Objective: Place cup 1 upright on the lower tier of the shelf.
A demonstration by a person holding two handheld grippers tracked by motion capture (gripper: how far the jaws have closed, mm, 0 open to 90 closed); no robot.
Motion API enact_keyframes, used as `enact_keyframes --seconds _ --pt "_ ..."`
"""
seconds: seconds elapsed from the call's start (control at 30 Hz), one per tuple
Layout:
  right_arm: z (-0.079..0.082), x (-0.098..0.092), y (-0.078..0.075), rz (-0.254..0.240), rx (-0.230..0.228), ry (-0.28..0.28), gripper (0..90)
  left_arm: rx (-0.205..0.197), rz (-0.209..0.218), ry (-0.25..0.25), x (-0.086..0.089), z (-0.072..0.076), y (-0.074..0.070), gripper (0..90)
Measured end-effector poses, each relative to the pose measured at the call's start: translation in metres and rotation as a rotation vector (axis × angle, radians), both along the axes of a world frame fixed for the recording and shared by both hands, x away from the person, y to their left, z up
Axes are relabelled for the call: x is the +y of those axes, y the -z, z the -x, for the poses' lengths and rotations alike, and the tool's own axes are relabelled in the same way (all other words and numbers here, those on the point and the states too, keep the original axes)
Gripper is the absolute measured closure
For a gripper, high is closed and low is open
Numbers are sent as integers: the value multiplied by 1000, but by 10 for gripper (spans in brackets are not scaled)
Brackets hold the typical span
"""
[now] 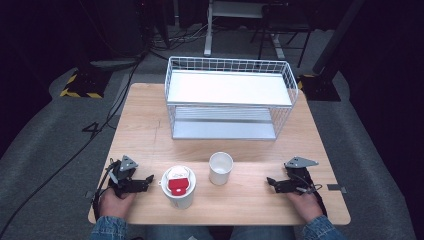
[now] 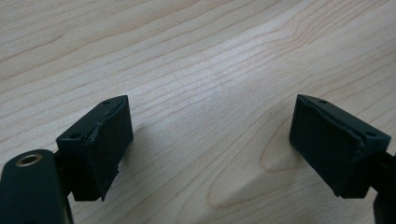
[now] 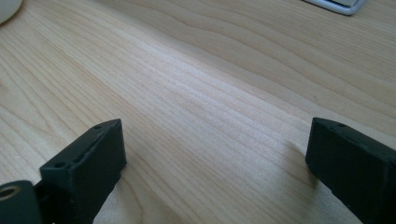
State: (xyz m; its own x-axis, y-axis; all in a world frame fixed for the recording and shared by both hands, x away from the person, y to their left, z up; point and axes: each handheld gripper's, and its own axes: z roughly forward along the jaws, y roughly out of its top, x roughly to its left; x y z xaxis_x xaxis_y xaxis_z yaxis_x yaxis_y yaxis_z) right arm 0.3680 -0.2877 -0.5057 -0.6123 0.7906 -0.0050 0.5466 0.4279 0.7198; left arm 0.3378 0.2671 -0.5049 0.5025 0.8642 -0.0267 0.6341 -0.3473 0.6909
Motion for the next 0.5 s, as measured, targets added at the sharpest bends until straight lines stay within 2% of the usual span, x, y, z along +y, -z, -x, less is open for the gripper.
enact_keyframes --seconds 0.5 --pt "0 0 0 4 0 -5 42 -5 0 -8 -1 -1 0 152"
